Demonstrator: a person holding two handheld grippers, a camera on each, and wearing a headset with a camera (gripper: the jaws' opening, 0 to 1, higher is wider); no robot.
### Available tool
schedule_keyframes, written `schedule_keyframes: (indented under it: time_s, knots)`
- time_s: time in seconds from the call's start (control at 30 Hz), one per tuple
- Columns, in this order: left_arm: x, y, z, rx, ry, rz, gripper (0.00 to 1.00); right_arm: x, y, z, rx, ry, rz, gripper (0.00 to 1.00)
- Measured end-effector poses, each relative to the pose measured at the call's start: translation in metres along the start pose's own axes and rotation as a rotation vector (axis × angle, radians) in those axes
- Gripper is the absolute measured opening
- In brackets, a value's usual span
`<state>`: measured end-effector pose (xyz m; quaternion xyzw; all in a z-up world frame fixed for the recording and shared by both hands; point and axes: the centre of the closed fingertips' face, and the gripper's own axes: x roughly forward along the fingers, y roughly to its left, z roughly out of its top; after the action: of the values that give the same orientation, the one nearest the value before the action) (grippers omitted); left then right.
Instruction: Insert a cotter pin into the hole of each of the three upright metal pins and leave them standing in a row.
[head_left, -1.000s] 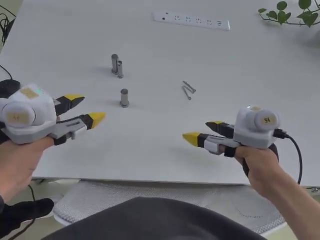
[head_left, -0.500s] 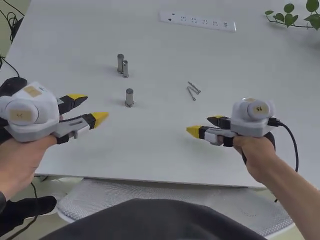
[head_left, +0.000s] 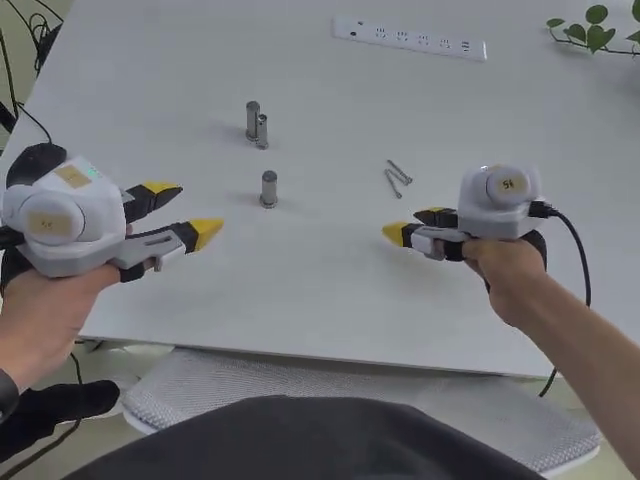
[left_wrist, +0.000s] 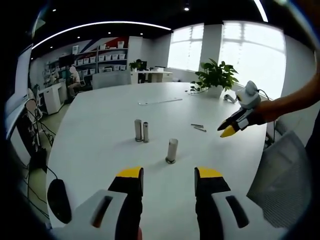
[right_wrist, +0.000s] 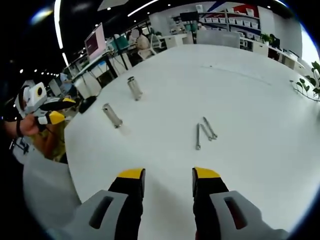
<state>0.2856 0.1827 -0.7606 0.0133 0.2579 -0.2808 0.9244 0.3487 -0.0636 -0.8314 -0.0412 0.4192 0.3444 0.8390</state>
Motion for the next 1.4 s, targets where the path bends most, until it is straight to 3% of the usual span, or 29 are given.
schedule_keyframes:
  time_s: [0.23,0.57,1.1,1.27,1.33,1.4]
  knots:
    - [-0.001,0.0,0.002,-0.004,-0.006,0.002,0.39,0.01,-0.007,0.006,-0.005,0.026,-0.024,0.35]
    - [-0.002,0.0,-0.004,-0.003,0.011,0.001,0.39,0.02,-0.023,0.018,-0.002,0.049,-0.051,0.32]
    - [-0.003,0.001,-0.002,-0.007,0.009,0.003,0.38,0.038,-0.033,0.021,-0.023,0.096,-0.071,0.28]
    - [-0.003,0.002,0.0,-0.004,0.004,0.001,0.37,0.042,-0.039,0.024,-0.065,0.118,-0.082,0.24]
    - [-0.003,0.002,0.001,-0.001,0.002,0.003,0.36,0.044,-0.039,0.024,-0.08,0.139,-0.07,0.14]
    - [-0.002,0.002,0.002,-0.003,-0.002,0.002,0.36,0.045,-0.041,0.026,-0.085,0.154,-0.079,0.12]
